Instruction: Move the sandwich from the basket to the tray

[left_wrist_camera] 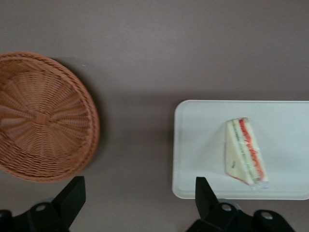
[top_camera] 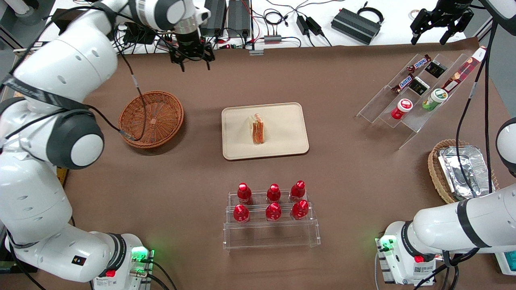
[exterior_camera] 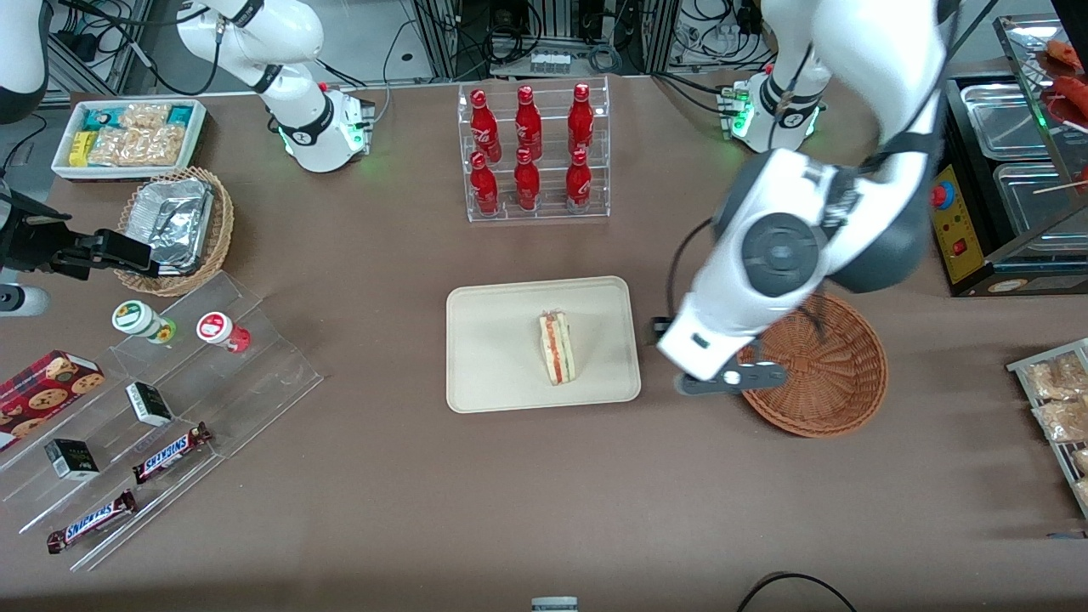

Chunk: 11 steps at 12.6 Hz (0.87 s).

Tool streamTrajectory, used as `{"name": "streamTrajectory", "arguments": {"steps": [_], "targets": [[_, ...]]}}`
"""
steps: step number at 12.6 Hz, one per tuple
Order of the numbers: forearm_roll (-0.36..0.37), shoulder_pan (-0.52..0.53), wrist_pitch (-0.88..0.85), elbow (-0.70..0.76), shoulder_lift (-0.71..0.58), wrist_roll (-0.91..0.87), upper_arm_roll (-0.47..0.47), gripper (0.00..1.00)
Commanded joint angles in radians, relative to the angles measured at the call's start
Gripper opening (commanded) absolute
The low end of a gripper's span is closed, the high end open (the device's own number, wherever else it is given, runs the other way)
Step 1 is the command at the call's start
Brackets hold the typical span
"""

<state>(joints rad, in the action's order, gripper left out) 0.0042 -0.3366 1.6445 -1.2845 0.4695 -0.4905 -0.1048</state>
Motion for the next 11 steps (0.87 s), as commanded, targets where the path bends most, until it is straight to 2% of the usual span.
{"name": "streamTrajectory", "arguments": {"steps": [1,7,11], "targets": [[-0.015,0.085,0.006,-0.137,-0.113,0.119,-0.009,1.00],[-0.041,0.241,-0.005,-0.280,-0.259,0.334,-0.009,1.00],[-0.040,0.281,-0.069,-0.306,-0.330,0.349,-0.004,1.00]]}}
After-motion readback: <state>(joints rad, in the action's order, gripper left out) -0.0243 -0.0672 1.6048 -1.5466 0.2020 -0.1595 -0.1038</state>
